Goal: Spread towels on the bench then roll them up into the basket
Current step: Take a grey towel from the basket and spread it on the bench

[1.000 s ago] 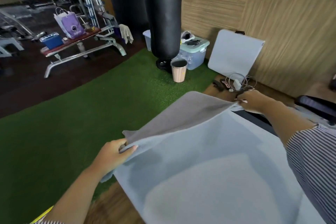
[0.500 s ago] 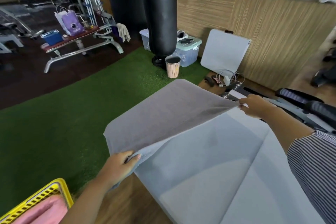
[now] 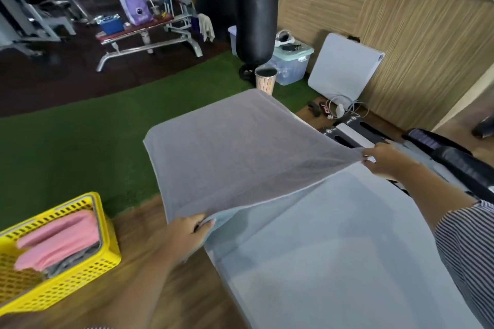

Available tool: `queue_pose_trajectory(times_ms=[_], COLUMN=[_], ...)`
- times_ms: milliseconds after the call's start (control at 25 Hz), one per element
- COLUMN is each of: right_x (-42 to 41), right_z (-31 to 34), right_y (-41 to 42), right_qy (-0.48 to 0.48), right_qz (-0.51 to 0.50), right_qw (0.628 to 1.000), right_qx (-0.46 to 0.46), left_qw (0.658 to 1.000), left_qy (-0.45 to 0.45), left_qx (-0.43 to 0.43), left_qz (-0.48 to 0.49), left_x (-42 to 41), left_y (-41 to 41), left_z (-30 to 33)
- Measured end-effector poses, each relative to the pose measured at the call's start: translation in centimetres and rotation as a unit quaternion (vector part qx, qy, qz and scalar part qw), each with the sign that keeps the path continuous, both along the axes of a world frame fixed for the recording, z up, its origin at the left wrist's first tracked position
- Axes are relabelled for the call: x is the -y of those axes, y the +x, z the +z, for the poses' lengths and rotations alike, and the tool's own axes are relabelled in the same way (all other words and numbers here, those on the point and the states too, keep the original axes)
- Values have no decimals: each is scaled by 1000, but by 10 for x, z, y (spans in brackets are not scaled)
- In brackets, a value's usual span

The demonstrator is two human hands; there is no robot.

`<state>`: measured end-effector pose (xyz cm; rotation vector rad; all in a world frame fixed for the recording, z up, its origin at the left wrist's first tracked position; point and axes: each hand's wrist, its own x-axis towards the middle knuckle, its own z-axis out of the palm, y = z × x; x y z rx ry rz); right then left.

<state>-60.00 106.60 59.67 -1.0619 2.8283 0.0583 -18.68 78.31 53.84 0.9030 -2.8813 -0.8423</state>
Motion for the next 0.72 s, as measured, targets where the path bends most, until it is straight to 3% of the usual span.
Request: queue_pose_trajectory(times_ms=[240, 520, 720], right_x=[-86, -149, -196], right_z=[-7, 4, 0], right_y=[20, 76, 55], right_qy=[1, -28, -8], right_qz=[-12, -23, -20], right_qw=[1000, 999, 999], right_qx=[13, -20, -27], left_qw=[999, 999, 999], left_qy=[-31, -28, -30], left_qx=[17, -14, -7], left_qz=[-4, -36, -11], left_x=[-98, -147, -197], left_y=[17, 50, 62], left_z=[-10, -20, -21])
